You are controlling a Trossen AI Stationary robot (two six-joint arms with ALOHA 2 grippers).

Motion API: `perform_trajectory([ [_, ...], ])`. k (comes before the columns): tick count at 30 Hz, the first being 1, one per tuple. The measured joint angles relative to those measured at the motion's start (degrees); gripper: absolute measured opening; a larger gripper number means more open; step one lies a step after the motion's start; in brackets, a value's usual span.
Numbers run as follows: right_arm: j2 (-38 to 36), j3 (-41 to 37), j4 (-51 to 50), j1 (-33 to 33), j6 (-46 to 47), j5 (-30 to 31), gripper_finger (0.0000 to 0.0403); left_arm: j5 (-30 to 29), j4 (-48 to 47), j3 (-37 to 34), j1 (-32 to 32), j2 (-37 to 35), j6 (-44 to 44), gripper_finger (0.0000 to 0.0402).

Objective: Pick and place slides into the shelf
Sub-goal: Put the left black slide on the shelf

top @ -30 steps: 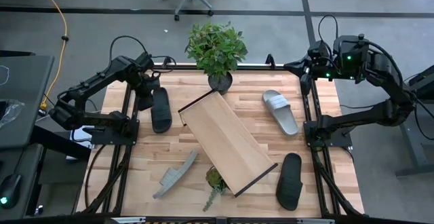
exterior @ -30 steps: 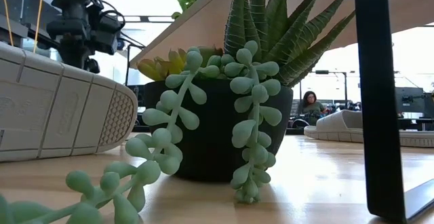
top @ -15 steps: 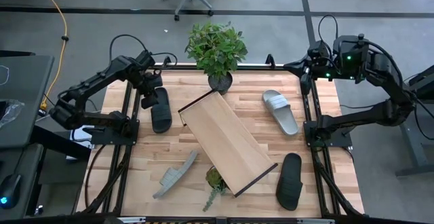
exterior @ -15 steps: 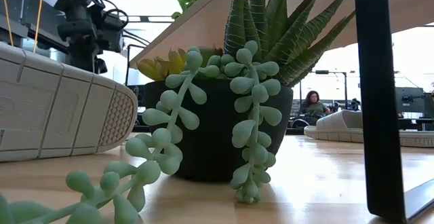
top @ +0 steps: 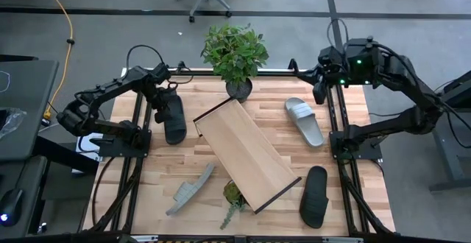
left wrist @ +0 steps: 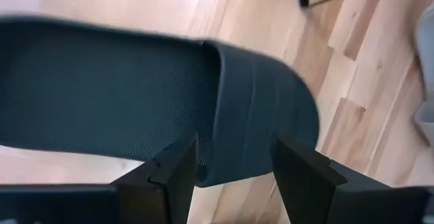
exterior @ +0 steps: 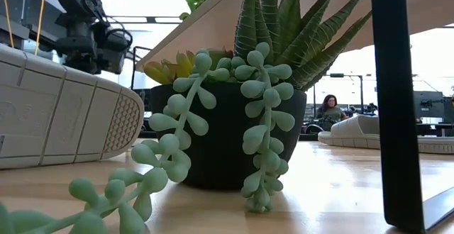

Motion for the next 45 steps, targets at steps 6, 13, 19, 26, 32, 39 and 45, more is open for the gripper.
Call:
perform_trajectory([
  [6, 1.4, 0.0, 0.0, 0.0, -0.4, -2.0, 0.0, -2.2, 2.4, -1.7, 0.0, 0.0, -1.3, 0.0166],
  [13, 1.5, 0.0, 0.0, 0.0, -0.3, -2.1, 0.0, -0.5, 3.7, -1.7, 0.0, 0.0, -1.3, 0.0166],
  [19, 1.4, 0.0, 0.0, 0.0, 0.0, -2.7, 0.0, 1.6, 5.2, -1.7, 0.0, 0.6, -1.7, 0.0166],
  [26, 1.4, 0.0, 0.0, 0.0, 0.0, -2.7, 0.0, 1.7, 5.8, -1.7, -1.0, 3.6, -2.4, 0.0166],
  [32, 1.4, 0.0, 0.0, 0.0, 0.0, -2.7, 0.0, 1.7, 7.2, -1.7, -5.1, 6.4, -2.4, 0.0166],
  [39, 1.4, 0.0, 0.0, 0.0, 0.1, -3.3, 0.0, 1.5, 7.4, -1.7, -8.3, 9.0, -2.4, 0.0166],
  [45, 1.4, 0.0, 0.0, 0.0, 0.0, -3.3, 0.0, 1.3, 7.1, -1.7, -8.3, 9.4, -3.0, 0.0165],
])
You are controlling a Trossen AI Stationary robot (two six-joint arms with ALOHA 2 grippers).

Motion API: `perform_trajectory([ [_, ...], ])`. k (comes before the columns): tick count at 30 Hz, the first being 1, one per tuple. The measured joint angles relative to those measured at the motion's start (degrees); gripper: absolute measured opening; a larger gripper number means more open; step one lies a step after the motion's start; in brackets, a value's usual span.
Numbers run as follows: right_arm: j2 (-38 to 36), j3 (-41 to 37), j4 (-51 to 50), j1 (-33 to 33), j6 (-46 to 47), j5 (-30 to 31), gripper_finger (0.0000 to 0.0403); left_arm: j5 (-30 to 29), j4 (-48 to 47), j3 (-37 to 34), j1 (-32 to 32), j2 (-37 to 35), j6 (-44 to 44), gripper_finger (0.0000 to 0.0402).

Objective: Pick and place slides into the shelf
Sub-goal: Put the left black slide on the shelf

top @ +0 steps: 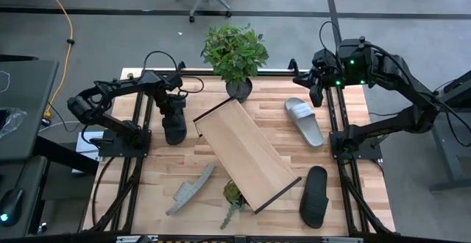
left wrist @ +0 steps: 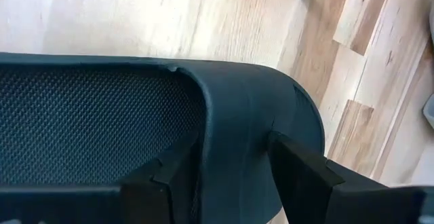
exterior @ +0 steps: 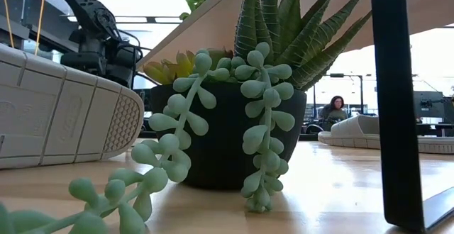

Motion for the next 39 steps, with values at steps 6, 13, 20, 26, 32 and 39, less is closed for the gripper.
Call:
perform_trajectory([
  [6, 0.0, 0.0, 0.0, 0.0, 0.0, 0.0, 0.0, 0.3, -0.4, 0.0, 0.0, 0.0, -1.2, 0.015],
  [13, 0.0, 0.0, 0.0, 0.0, -0.1, 0.0, 0.0, 0.7, -0.7, 0.0, 0.0, 0.0, -1.5, 0.0059],
  [20, 0.0, 0.0, 0.0, 0.0, -0.4, 0.0, 0.0, 0.8, -0.9, 0.0, 0.0, 0.0, -2.6, 0.001],
  [26, 0.0, 0.0, 0.0, 0.0, -0.4, 0.0, 0.0, 0.8, -3.2, 0.0, 0.0, -0.2, -4.5, 0.0006],
  [32, 0.0, 0.0, -0.8, 0.0, -0.5, 0.0, 0.0, -0.7, -5.6, -0.1, 0.0, -4.9, -8.3, 0.0004],
  [39, 0.0, 0.0, -1.2, 0.0, -1.5, 0.1, 0.0, -0.9, -8.8, 2.8, 0.0, -14.2, -11.1, 0.0003],
])
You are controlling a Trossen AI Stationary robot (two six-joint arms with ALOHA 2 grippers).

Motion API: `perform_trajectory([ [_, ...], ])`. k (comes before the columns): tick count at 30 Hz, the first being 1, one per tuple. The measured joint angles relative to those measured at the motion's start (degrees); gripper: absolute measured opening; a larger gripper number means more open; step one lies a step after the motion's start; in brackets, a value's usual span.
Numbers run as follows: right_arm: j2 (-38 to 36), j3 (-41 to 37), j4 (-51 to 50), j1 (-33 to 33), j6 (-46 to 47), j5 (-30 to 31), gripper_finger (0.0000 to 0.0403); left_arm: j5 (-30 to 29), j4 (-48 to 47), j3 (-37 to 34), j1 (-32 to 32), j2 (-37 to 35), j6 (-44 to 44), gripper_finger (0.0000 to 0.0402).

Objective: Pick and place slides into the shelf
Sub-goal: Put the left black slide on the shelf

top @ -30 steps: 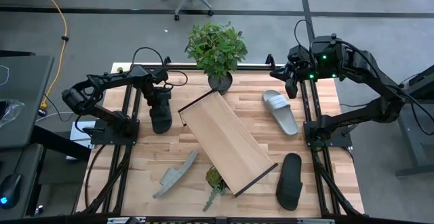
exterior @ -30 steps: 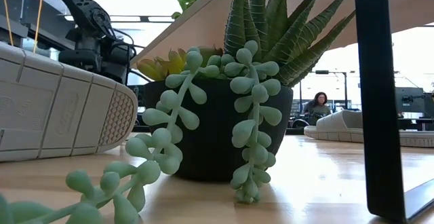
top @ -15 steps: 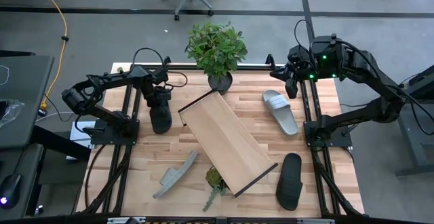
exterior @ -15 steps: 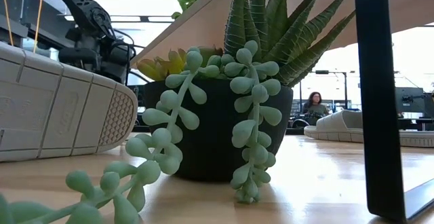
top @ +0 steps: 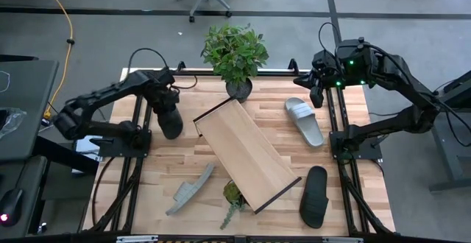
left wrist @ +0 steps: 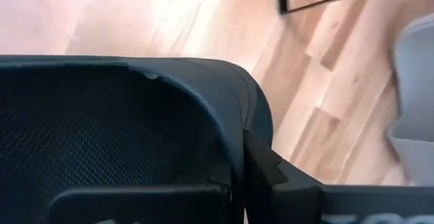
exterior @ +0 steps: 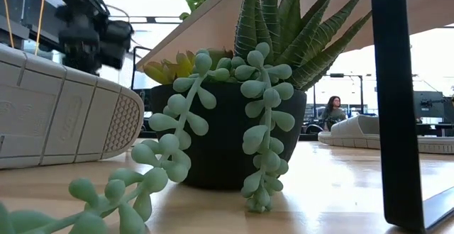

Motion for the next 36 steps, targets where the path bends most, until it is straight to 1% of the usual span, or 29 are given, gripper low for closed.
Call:
perform_trajectory([
  [6, 0.0, 0.0, 0.0, 0.0, 0.0, 0.0, 0.0, 0.6, -2.9, 5.2, -0.1, -7.8, -1.8, 0.0002],
  [9, 0.0, 0.0, 0.0, 0.0, 0.0, 0.0, 0.0, 1.1, -4.1, 8.5, -1.6, -11.3, -2.3, 0.0002],
  [13, 0.0, 0.0, 0.0, 0.0, 0.4, 0.0, 0.0, 1.2, -7.8, 13.9, -5.3, -14.8, -2.9, 0.0002],
  [16, 0.0, 0.0, 0.0, 0.0, 1.6, -0.3, 0.0, 1.2, -9.9, 18.7, -9.5, -16.5, -4.3, 0.0002],
  [19, 0.0, 0.0, 0.0, 0.0, 1.8, -1.8, 0.0, 0.7, -10.0, 23.8, -14.2, -17.2, -7.2, 0.0002],
  [23, 0.0, 0.0, 0.0, 0.0, 2.9, -2.6, 0.0, -1.4, -9.5, 30.5, -20.5, -16.4, -10.4, 0.0002],
  [27, 0.3, 0.0, 0.4, 0.0, 4.1, -2.9, 0.0, -2.4, -9.4, 35.3, -27.8, -13.2, -12.2, 0.0002],
  [30, 0.8, 0.0, 0.4, 0.0, 4.5, -3.6, 0.0, -5.0, -9.1, 37.6, -33.5, -9.4, -12.8, 0.0002],
  [33, 1.5, 0.0, 0.4, 0.0, 5.3, -5.4, 0.0, -5.5, -7.0, 38.9, -38.8, -4.7, -12.9, 0.0002],
  [36, 2.0, 0.0, 0.3, 0.0, 6.0, -5.7, 0.0, -5.2, -3.7, 40.6, -43.7, -0.1, -12.8, 0.0002],
])
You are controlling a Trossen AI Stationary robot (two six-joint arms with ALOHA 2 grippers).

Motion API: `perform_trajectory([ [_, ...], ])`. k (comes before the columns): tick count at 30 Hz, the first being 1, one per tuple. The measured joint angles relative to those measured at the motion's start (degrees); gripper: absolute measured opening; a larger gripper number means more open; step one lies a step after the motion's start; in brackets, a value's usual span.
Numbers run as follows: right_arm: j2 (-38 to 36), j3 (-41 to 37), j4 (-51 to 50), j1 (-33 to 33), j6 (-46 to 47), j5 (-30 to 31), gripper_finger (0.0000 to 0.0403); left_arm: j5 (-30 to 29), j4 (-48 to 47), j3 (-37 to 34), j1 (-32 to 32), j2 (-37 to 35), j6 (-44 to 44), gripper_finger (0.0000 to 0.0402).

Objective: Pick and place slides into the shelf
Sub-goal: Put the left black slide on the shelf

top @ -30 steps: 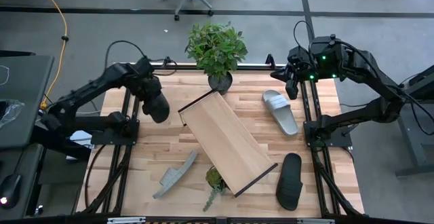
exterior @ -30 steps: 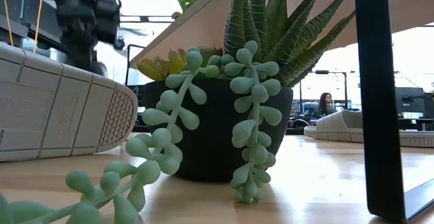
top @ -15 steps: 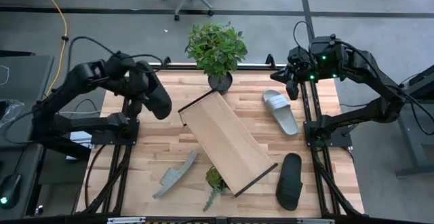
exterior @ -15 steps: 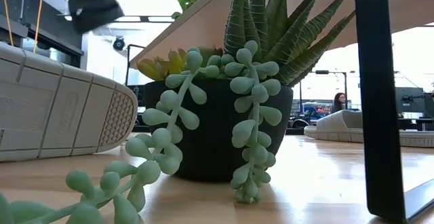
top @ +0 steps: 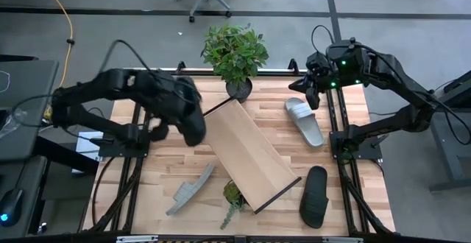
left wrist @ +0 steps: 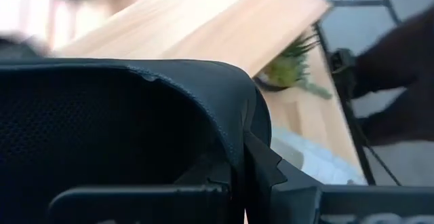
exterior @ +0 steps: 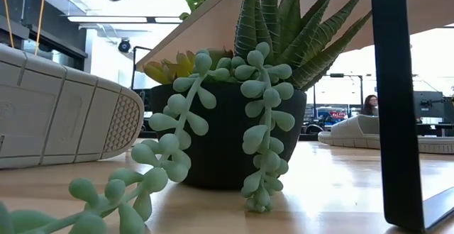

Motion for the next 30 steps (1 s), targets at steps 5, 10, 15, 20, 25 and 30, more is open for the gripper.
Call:
perform_trajectory([
  [5, 0.4, 0.0, -0.9, 0.0, -0.1, 0.1, 0.0, 0.2, 2.7, 4.3, -6.1, 8.3, 1.1, 0.0002],
  [10, 0.4, 0.0, -0.9, 0.0, -2.4, 0.6, 0.0, 0.4, 3.4, 10.5, -9.2, 15.6, 2.4, 0.0003],
  [15, 0.3, 0.0, -1.5, 0.0, -1.2, -0.2, 0.0, 0.4, 3.5, 16.3, -10.4, 22.3, 3.9, 0.0003],
  [20, 0.5, 0.0, -0.1, 0.2, 3.5, -2.7, 0.0013, -0.1, 3.8, 21.5, -10.8, 27.7, 5.0, 0.0003],
  [25, 1.8, 0.0, 3.2, 1.6, 8.8, -4.5, 0.0074, -1.7, 5.5, 24.8, -10.7, 30.6, 5.8, 0.0003],
  [30, 4.3, 0.0, 5.1, 3.3, 13.6, -4.8, 0.0124, -2.8, 7.1, 26.7, -10.7, 32.4, 6.8, 0.0003],
])
